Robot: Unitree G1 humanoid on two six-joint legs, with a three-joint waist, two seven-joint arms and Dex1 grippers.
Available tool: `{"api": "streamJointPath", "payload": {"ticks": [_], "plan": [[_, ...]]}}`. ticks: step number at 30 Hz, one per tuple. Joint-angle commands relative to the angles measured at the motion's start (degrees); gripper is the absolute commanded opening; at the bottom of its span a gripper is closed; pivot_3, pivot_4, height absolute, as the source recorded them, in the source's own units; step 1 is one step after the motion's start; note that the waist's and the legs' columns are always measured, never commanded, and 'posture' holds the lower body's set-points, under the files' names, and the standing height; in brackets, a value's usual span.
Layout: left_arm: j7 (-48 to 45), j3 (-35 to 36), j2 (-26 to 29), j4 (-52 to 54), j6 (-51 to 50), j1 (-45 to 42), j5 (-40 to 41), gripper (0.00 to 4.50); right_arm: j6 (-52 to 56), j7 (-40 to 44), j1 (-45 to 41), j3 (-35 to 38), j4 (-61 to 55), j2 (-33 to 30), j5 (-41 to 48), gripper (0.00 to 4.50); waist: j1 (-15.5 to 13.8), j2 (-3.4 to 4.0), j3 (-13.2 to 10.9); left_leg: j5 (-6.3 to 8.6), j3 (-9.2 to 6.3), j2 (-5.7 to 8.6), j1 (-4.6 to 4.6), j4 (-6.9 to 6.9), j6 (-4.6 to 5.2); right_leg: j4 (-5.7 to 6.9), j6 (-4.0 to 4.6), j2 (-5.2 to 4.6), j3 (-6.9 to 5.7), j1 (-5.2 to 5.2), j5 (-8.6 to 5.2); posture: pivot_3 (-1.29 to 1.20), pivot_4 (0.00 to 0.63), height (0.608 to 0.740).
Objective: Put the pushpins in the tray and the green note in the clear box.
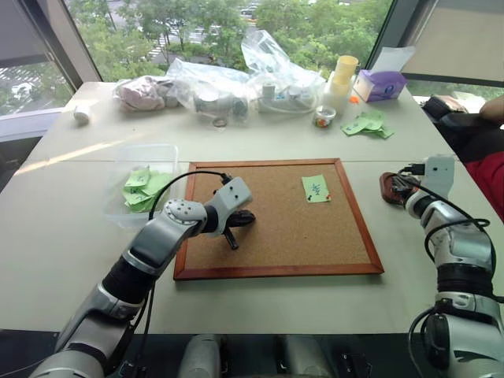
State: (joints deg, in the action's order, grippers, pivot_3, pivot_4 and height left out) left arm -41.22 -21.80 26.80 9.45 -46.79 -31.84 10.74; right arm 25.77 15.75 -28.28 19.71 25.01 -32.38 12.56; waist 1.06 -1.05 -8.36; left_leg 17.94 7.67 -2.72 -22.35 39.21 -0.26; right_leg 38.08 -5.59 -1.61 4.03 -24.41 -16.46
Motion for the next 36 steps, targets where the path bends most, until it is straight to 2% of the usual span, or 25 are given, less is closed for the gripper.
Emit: {"api": "streamJointPath", "payload": {"ticks": [1,3,11,16,20,26,28,30,36], "plan": [[-0.91,-1.43,-0.20,0.22,-0.10,0.19,-0.52,0.00,-1.93,-0.37,-1.91,1.01,0.10,-0.70,0.28,3.41,0.06,0.00,0.00,0.00,0.00,0.00,0.00,0.00,0.00,0.00,0.00,0.00,0.00,0.00,0.00,0.00,0.150,0.738],[-0.85,-1.32,-0.24,0.51,-0.19,0.41,-0.61,0.00,-2.28,-0.48,-2.10,1.00,0.43,-0.80,0.31,4.46,0.08,0.01,0.00,0.00,0.00,0.00,0.00,0.00,0.00,0.00,0.00,0.00,0.00,0.00,0.00,0.00,0.150,0.738],[-0.28,-1.19,-0.73,0.85,-0.36,0.87,-0.73,0.00,-4.06,-1.83,-3.55,2.34,1.85,-1.17,0.81,4.49,0.01,0.01,0.00,0.00,-0.01,-0.01,0.00,0.00,0.00,0.00,0.00,0.00,0.00,0.00,0.00,0.00,0.150,0.738],[-0.17,-1.15,-0.90,0.78,-0.33,0.79,-0.83,0.00,-0.44,-5.21,-6.73,9.13,2.64,0.14,7.10,4.49,-0.05,0.03,0.01,0.00,0.00,0.00,0.00,0.00,0.00,0.00,0.00,-0.02,0.00,0.00,0.00,0.00,0.150,0.738],[-0.19,-1.19,-1.00,0.53,-0.08,0.68,-1.01,0.00,1.13,-5.95,-7.37,11.15,2.32,-0.07,9.45,4.49,-0.10,0.03,0.01,0.00,-0.01,0.00,0.00,0.00,0.00,0.00,0.00,-0.02,0.00,0.02,0.00,0.00,0.150,0.738],[-0.41,-1.11,-1.01,0.48,0.15,0.73,-1.23,0.00,1.87,-2.52,-4.56,8.55,-2.01,-0.34,9.82,4.49,-0.09,0.05,0.02,0.00,-0.02,0.00,0.00,0.00,0.00,0.00,0.00,-0.01,0.00,0.02,0.00,0.00,0.150,0.738],[-0.36,-1.08,-0.93,0.61,0.19,0.86,-1.33,0.00,-1.61,-0.64,0.00,2.80,-4.31,-2.16,4.01,4.49,-0.21,0.05,0.02,0.00,-0.03,0.00,0.00,0.00,0.00,0.00,0.00,-0.02,0.00,0.03,0.00,0.00,0.150,0.738],[-0.35,-1.05,-0.94,0.70,0.21,0.97,-1.41,0.00,-3.09,-0.54,2.47,0.11,-4.74,-2.95,1.01,4.49,-0.12,0.07,0.04,0.00,-0.07,0.00,-0.01,0.00,0.00,-0.02,-0.01,-0.01,0.00,0.04,0.00,0.00,0.150,0.738],[-0.59,-1.24,-0.90,0.83,0.44,1.23,-1.82,0.00,-0.75,-0.34,3.10,2.32,-4.62,-0.63,4.68,4.49,-0.02,0.21,0.07,0.00,-0.04,0.00,0.01,0.01,0.00,-0.01,-0.01,0.00,0.01,0.05,0.00,0.00,0.150,0.738]]}}
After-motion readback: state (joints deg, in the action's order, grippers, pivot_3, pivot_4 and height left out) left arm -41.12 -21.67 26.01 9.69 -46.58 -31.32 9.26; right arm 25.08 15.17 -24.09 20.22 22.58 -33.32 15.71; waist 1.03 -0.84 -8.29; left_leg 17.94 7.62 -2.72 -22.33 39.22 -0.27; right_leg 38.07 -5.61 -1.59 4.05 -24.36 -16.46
